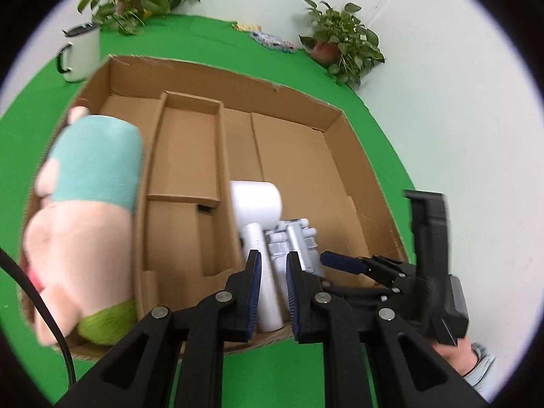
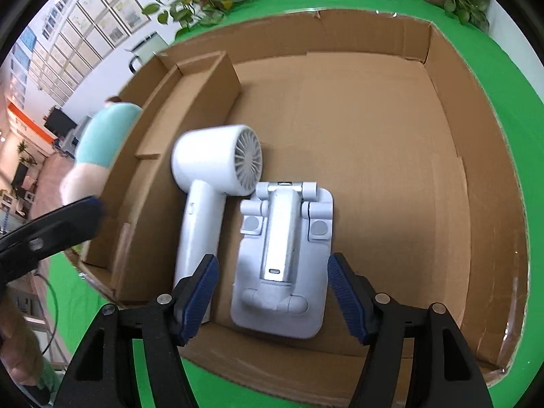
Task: Organize objects
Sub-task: 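Lower the phone stand beside the hair dryer and open the right gripper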
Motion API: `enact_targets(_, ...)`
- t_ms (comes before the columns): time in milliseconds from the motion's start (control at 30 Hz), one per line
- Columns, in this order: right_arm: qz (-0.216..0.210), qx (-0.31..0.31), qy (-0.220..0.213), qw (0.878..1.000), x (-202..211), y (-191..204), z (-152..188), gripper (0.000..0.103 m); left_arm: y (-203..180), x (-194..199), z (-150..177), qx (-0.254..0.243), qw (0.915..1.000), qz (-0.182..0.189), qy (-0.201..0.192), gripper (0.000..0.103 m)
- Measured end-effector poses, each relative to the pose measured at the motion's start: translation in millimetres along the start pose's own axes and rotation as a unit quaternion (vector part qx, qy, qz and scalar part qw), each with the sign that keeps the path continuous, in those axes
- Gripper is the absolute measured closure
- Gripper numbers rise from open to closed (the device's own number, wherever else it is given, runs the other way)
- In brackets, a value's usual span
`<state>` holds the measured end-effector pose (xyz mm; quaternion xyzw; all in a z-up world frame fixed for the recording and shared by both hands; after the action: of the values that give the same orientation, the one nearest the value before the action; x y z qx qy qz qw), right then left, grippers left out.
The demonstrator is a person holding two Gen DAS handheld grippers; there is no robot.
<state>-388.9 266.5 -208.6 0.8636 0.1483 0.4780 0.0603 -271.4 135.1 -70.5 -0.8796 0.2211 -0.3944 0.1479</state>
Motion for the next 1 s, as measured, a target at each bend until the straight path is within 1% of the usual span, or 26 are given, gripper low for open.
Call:
enact_targets(33, 0.011, 0.005, 0.001, 1.0, -2.2, -0.5, 0.9, 0.048, 3.4, 5.1, 2.1, -0.005, 1.0, -0.005, -0.004, 0.089)
enact_targets(67, 0.026, 0.018, -0.008, 0.999, -1.8, 0.1, -0.6, 0.053, 3.8, 4.2, 2.4, -0.006, 0.9999, -0.007, -0.005, 0.089)
enact_targets(100, 0.03, 0.023, -0.009, 0.999, -3.0, 1.8, -0.7, 0.061, 5.8, 4.4, 2.2, -0.005, 0.9999, -0.008, -0.005, 0.089)
enact_targets(167, 0.025, 0.017, -0.009, 0.999, -2.1, 6.4, -0.9, 0.07, 9.1, 3.4, 4.3, -0.003, 0.9999, -0.011, -0.005, 0.089)
enact_targets(300, 0.047, 0.029, -0.014, 0.998, 0.1, 12.3, 1.5, 0.071, 18.5, 9.1, 12.9, 0.002, 0.9999, -0.011, -0.008, 0.089)
enact_targets(433, 0.039, 0.009, -0.013, 0.999, 2.6, 15.3, 3.5, 0.071, 23.3, 10.0, 19.1, 0.006, 0.9999, -0.014, -0.008, 0.089)
enact_targets(533, 0.035, 0.013, -0.014, 0.999, 5.6, 18.8, 9.2, 0.071, 26.3, 11.2, 22.6, 0.006, 0.9998, -0.017, -0.011, 0.089)
enact_targets(633, 0.035, 0.007, -0.019, 0.999, 6.1, 19.1, 10.0, 0.069, 27.5, 13.6, 23.6, -0.002, 0.9995, -0.024, -0.02, 0.089)
enact_targets(700, 0.029, -0.001, -0.023, 0.999, 6.0, 19.5, 10.2, 0.069, 29.0, 14.1, 23.8, -0.014, 0.9988, -0.036, -0.031, 0.089)
enact_targets(733, 0.026, -0.003, -0.025, 0.999, 7.1, 19.0, 10.8, 0.067, 29.8, 13.4, 24.0, -0.018, 0.9984, -0.042, -0.034, 0.089)
enact_targets(767, 0.023, -0.002, -0.027, 0.999, 8.7, 19.4, 11.6, 0.063, 31.7, 11.6, 24.2, -0.021, 0.9979, -0.049, -0.036, 0.089)
enact_targets(800, 0.022, -0.001, -0.03, 0.999, 5.9, 21.3, 11.0, 0.054, 34.0, 9.2, 24.5, -0.021, 0.9976, -0.055, -0.037, 0.089)
enact_targets(833, 0.022, 0.003, -0.042, 0.999, 11.3, 22.6, 10.7, 0.048, 36.9, 4.7, 26.1, -0.018, 0.9973, -0.061, -0.035, 0.089)
enact_targets(900, 0.02, 0.011, -0.063, 0.998, 19.3, 26.1, 9.0, 0.028, 38.5, -2.4, 30.1, -0.015, 0.9976, -0.062, -0.026, 0.089)
enact_targets(933, 0.023, 0.017, -0.078, 0.997, 27.5, 27.5, 8.1, 0.024, 38.2, -6.5, 32.9, -0.014, 0.9978, -0.062, -0.021, 0.089)
enact_targets(967, 0.026, 0.025, -0.096, 0.995, 37.7, 29.2, 6.8, 0.016, 36.9, -10.5, 36.2, -0.014, 0.9979, -0.061, -0.016, 0.089)
enact_targets(1000, 0.032, 0.035, -0.112, 0.993, 47.1, 30.2, 5.3, 0.011, 36.1, -12.0, 37.1, -0.016, 0.9977, -0.064, -0.017, 0.089)
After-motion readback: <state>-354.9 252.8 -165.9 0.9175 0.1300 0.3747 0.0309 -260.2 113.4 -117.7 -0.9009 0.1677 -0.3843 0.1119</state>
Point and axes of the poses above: each gripper's, at about its wrist camera, not at the fingertips, and x roughly against the way its jaws point, y to its left, z to its underside, the point moved 9 cm from there along -x, roughly the way its jaws point, and after that the axes turned 13 degrees about -y, right-handed, at the moved point
